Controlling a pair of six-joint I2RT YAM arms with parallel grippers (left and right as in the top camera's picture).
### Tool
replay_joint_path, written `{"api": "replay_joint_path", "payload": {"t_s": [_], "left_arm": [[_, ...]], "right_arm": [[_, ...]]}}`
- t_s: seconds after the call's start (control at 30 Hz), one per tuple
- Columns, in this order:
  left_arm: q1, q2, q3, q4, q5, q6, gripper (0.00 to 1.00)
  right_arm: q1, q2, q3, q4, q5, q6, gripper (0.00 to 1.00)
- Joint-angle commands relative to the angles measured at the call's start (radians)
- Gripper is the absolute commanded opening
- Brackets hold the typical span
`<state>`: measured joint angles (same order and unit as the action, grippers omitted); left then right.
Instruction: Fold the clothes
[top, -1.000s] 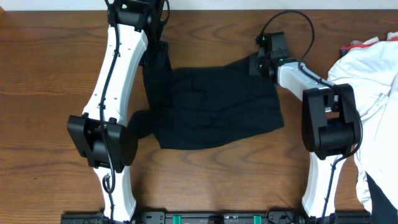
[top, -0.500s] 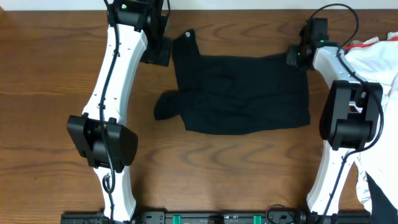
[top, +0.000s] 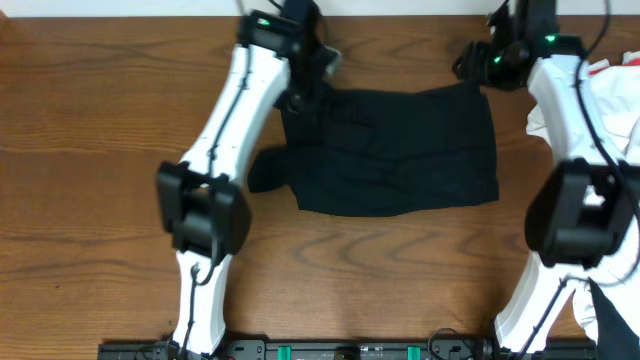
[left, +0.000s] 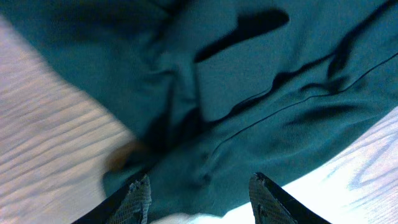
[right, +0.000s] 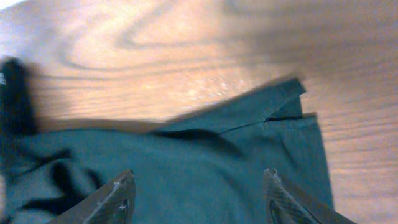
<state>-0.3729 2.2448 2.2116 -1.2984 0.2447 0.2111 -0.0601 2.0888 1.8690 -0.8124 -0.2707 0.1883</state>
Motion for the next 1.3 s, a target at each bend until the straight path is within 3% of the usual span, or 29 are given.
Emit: {"api": "replay_joint_path", "payload": {"t_s": [0.0,0.33,0.37,0.43,0.47,0.73,0.87,0.93,1.0,1.1,1.27], "left_arm": [[-0.024,0.084,-0.007,0.002,0.017,0.031,0.54],[-0.063,0.220,-0.007,0.035,0.016,0.031,0.53],[-0.063,0.220,-0.007,0.036,0.016,0.031,0.43],[-0.062,0.212,-0.006,0.037,0.015,0.031,0.11],[-0.061,0.206,-0.006,0.037,0.003,0.023,0.06],[-0.051,0.081,-0.006,-0.004,-0.332,-0.169,0.06],[-0.032,0.002,-0.006,-0.063,-0.363,-0.218,0.07],[-0.027,-0.016,-0.006,-0.084,-0.358,-0.217,0.15],[-0.027,-0.019,-0.006,-0.102,-0.358,-0.217,0.33],[-0.027,-0.015,-0.007,-0.111,-0.358,-0.217,0.46],[-0.021,-0.007,-0.007,-0.101,-0.358,-0.217,0.50]], "right_arm": [[0.008,-0.091,0.029,-0.029,-0.024,-0.023,0.66],[0.008,-0.119,0.027,-0.120,-0.018,-0.031,0.66],[0.008,-0.119,0.027,-0.124,-0.017,-0.038,0.65],[0.008,-0.119,0.027,-0.131,-0.013,-0.041,0.65],[0.008,-0.119,0.025,-0.133,-0.009,-0.041,0.66],[0.016,-0.106,-0.063,-0.110,0.010,-0.040,0.66],[0.030,-0.099,-0.174,-0.047,0.009,-0.040,0.67],[0.040,-0.098,-0.236,-0.005,0.008,-0.040,0.68],[0.057,-0.096,-0.314,0.058,-0.008,-0.040,0.68],[0.080,-0.096,-0.402,0.144,-0.027,-0.040,0.69],[0.132,-0.094,-0.523,0.241,-0.029,-0.016,0.70]]}}
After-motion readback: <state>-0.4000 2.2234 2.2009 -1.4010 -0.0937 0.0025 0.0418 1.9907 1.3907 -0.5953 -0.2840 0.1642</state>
